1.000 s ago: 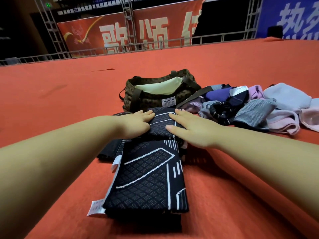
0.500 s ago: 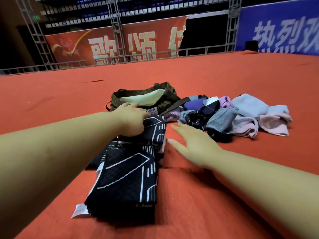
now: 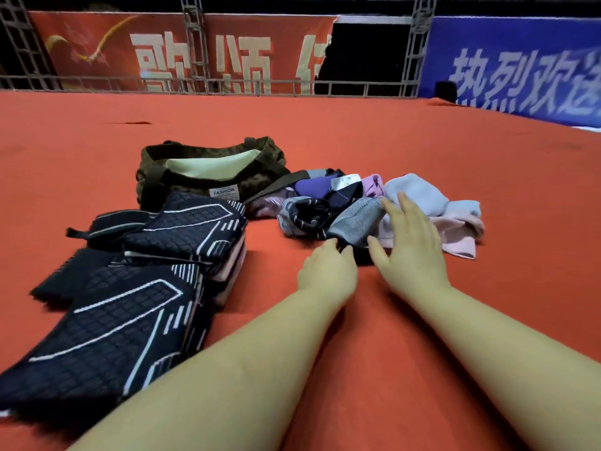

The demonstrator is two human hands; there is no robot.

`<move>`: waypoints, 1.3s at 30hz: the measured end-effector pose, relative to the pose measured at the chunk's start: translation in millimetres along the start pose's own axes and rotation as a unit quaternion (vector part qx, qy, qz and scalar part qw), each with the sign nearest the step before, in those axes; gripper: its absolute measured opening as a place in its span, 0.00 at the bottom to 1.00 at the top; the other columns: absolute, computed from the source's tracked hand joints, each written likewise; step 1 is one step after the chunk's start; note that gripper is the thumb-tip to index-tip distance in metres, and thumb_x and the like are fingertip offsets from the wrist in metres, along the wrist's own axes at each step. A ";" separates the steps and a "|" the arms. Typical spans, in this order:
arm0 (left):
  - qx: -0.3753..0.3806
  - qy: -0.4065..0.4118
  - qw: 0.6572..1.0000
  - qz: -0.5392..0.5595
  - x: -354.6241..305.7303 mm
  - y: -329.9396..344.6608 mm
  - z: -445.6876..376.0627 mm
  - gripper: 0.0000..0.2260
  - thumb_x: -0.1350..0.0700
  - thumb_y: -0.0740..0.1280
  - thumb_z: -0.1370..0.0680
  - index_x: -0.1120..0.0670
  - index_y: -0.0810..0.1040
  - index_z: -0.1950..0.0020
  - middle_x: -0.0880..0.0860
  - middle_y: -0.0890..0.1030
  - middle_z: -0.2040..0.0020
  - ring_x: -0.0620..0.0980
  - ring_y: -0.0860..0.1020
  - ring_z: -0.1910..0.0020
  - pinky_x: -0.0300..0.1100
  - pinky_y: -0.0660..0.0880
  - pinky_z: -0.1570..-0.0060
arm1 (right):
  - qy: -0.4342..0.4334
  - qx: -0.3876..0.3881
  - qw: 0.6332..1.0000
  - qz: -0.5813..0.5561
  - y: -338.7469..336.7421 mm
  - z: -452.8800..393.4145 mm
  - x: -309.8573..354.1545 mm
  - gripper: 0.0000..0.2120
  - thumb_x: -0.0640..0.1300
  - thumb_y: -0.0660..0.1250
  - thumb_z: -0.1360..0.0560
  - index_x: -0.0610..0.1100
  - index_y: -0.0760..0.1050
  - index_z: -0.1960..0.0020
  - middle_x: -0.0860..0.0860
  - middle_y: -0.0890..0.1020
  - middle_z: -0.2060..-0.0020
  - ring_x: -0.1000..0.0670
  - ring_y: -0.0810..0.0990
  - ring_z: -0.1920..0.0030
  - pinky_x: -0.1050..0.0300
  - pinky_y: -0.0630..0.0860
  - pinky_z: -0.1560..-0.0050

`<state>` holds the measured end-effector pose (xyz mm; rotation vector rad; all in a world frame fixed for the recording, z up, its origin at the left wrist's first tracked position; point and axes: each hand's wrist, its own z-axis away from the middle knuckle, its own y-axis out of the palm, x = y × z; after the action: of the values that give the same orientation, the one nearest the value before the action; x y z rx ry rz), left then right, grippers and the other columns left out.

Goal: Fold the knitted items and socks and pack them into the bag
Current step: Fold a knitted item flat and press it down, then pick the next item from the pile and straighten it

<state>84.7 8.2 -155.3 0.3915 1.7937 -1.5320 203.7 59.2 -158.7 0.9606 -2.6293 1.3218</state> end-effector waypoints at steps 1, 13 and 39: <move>-0.026 -0.015 1.000 -0.006 0.7 7.4 0.5 0.18 0.49 0.54 0.19 0.53 0.69 0.30 0.56 0.73 0.32 0.57 0.68 0.33 0.47 0.64 0.35 | 0.004 0.000 1.000 -0.010 1.5 -7.4 -3.4 0.31 0.45 0.71 0.29 0.41 0.66 0.29 0.41 0.63 0.27 0.39 0.64 0.29 0.41 0.61 0.32; -0.085 -0.001 0.993 0.078 19.5 22.6 -6.6 0.28 0.48 0.67 0.25 0.49 0.65 0.27 0.47 0.79 0.39 0.51 0.72 0.35 0.47 0.65 0.34 | 0.161 -0.021 0.972 -0.167 11.4 -21.0 -14.8 0.01 0.46 0.67 0.25 0.49 0.77 0.55 0.48 0.83 0.53 0.48 0.79 0.51 0.55 0.70 0.48; -0.101 0.090 0.870 0.473 1.5 2.8 -3.8 0.05 0.61 0.68 0.24 0.52 0.81 0.58 0.46 0.82 0.64 0.37 0.78 0.66 0.29 0.73 0.62 | 0.106 0.097 0.958 -0.248 -24.2 16.1 4.4 0.26 0.61 0.69 0.30 0.59 0.68 0.35 0.61 0.76 0.43 0.62 0.73 0.42 0.66 0.67 0.41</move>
<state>84.3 12.1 -158.3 1.1335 1.4860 -0.6173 217.0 34.4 -150.4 1.3077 -1.9488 1.4579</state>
